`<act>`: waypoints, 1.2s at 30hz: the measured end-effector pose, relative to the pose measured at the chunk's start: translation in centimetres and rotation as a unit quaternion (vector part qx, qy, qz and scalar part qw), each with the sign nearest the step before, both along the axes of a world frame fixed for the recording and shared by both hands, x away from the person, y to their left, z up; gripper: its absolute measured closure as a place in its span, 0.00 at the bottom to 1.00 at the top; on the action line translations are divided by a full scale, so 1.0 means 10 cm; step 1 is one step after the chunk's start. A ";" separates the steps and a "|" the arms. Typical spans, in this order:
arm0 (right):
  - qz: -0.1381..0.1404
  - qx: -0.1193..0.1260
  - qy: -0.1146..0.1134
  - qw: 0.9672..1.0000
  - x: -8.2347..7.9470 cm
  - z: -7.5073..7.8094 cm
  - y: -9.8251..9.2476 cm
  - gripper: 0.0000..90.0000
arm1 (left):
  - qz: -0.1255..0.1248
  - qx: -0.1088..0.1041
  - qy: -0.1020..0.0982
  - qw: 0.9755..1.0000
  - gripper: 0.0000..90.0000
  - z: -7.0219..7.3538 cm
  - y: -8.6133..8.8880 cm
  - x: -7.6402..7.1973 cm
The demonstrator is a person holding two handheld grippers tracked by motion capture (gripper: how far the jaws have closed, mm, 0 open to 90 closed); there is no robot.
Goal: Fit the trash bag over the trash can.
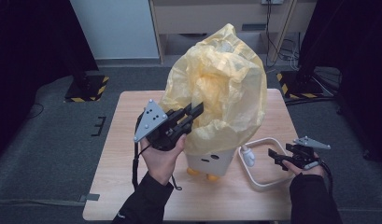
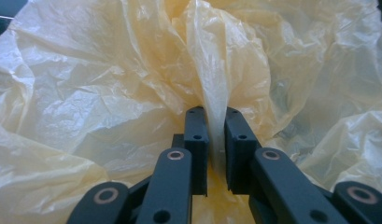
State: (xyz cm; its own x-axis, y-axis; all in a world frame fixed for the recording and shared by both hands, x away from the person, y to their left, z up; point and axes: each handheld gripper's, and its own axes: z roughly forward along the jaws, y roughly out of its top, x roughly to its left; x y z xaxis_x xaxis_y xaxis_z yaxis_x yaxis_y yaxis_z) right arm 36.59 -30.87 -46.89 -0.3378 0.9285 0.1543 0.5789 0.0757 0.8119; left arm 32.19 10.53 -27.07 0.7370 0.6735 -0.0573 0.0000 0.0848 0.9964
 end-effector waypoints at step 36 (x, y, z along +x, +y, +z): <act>-0.008 0.001 -0.017 1.000 -0.01 0.03 -0.03 0.21 | 0.042 -0.025 -0.011 0.999 0.46 0.03 0.33 0.09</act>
State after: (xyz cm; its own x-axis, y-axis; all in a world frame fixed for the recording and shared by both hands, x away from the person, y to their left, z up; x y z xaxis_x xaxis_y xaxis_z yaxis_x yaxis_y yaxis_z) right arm 36.52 -31.14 -46.56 -0.3271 0.9339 0.1446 0.5525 0.0648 0.8310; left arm 33.08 13.83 -26.78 0.6791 0.7301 -0.0767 -0.0311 0.1330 0.9906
